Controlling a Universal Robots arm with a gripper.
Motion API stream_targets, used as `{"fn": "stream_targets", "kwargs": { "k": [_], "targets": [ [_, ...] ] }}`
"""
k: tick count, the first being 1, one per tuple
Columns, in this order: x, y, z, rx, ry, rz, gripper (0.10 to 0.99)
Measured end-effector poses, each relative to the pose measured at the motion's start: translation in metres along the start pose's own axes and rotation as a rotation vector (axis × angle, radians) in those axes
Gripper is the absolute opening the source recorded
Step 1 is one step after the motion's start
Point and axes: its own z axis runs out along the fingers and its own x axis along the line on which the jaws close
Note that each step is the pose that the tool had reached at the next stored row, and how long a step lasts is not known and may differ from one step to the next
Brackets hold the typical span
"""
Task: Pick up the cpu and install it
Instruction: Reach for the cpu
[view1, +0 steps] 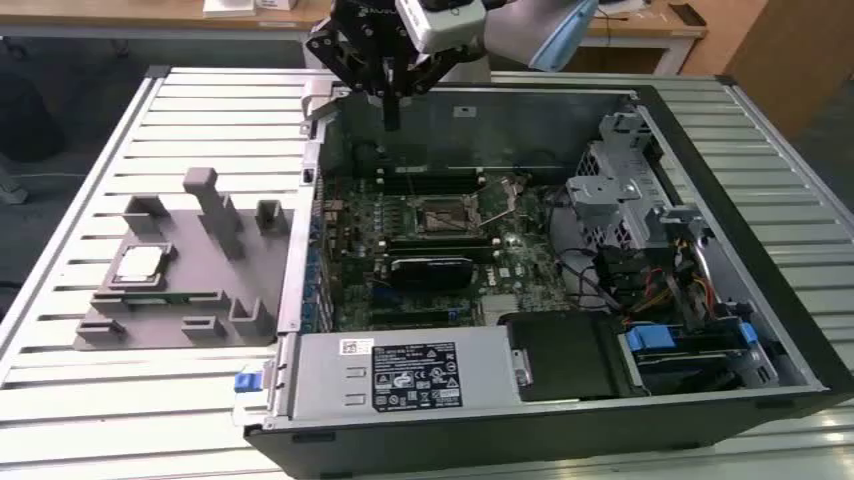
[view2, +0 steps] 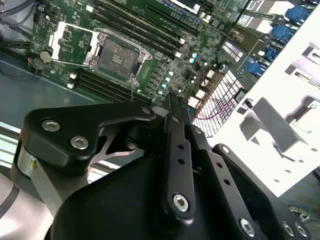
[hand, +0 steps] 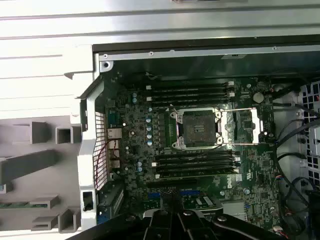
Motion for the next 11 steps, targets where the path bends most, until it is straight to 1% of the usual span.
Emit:
{"fn": "stream_targets", "kwargs": {
  "k": [11],
  "targets": [
    [0.0006, 0.0000, 0.0000, 0.000, -0.0001, 0.000, 0.106]
  ]
}}
